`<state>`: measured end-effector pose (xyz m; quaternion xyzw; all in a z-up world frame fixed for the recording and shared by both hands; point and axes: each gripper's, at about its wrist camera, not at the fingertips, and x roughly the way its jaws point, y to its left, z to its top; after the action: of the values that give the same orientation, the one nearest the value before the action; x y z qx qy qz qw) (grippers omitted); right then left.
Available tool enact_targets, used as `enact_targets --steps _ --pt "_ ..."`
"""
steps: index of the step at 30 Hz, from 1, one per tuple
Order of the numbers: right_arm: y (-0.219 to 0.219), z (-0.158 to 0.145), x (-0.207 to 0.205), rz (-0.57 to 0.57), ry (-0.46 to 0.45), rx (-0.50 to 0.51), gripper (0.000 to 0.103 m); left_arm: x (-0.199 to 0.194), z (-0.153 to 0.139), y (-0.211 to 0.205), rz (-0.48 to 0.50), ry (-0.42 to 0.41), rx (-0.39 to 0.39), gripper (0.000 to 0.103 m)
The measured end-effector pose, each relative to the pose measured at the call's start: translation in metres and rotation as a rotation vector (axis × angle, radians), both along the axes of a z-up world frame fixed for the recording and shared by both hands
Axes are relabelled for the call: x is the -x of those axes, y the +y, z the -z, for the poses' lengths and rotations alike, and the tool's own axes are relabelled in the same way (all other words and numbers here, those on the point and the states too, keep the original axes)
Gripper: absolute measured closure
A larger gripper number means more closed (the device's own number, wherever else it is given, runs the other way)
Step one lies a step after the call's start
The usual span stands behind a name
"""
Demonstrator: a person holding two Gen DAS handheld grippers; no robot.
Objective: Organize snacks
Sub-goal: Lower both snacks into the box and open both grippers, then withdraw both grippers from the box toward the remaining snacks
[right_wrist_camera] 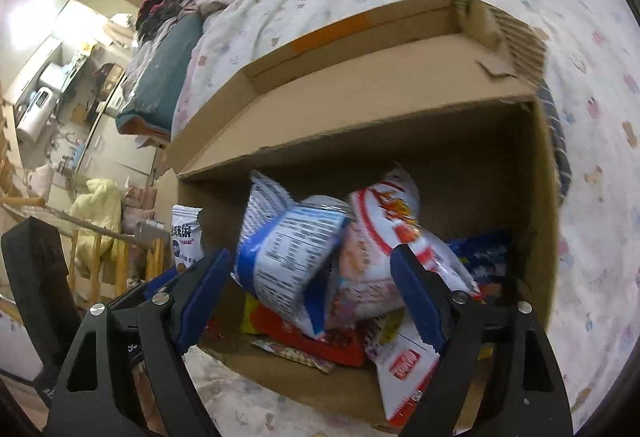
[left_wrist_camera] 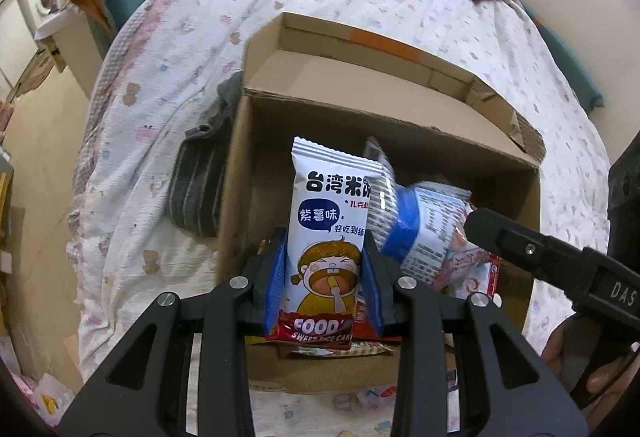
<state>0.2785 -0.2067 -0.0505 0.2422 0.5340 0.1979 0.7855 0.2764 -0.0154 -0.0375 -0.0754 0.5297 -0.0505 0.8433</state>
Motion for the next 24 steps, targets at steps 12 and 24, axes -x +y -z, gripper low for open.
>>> enact_targets --steps 12,24 --pt "-0.018 -0.011 0.009 0.02 -0.04 0.006 0.019 0.0 -0.014 -0.008 0.043 -0.106 -0.01 0.031" --pt "-0.019 -0.012 0.01 0.004 -0.051 0.029 0.019 0.005 -0.011 -0.007 0.053 -0.094 -0.026 0.029"
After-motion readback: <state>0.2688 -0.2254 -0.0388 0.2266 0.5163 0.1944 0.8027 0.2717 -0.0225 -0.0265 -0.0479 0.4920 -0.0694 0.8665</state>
